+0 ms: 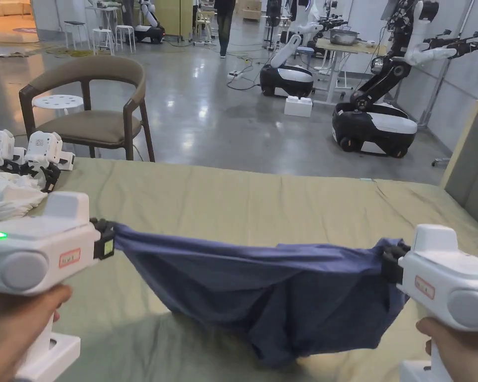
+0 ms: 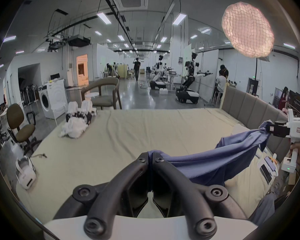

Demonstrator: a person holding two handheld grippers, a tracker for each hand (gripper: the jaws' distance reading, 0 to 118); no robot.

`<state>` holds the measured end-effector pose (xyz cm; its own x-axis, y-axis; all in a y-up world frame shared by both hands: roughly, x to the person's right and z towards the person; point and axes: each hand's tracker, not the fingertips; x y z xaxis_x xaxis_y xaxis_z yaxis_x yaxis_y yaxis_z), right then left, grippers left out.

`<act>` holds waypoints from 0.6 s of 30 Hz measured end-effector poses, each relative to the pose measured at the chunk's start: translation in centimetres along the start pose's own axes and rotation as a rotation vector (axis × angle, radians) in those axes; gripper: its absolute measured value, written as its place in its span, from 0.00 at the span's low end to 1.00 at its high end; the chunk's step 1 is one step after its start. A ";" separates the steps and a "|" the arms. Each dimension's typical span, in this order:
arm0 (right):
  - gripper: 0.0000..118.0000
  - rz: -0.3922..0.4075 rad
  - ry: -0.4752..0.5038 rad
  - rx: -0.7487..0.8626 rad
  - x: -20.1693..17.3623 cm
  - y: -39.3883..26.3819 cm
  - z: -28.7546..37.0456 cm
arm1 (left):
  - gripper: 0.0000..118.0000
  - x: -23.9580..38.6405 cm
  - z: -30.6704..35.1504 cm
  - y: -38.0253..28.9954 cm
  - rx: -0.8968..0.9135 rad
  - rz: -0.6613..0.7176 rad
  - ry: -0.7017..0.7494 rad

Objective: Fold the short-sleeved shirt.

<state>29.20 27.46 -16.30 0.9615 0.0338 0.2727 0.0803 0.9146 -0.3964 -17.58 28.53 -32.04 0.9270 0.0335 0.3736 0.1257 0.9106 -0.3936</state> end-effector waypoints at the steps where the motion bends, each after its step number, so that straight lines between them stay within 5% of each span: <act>1: 0.03 0.002 0.003 0.014 -0.1 1.2 0.1 | 0.00 0.0 0.1 1.1 0.019 -0.003 0.006; 18: 0.03 0.073 -0.048 0.205 -2.8 18.0 -5.1 | 0.00 -1.3 -5.5 18.3 0.163 -0.054 0.103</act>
<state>29.26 41.82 -28.65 0.9487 0.1174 0.2935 -0.0487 0.9717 -0.2313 -14.59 42.87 -44.35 0.9527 -0.0524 0.2993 0.1256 0.9648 -0.2311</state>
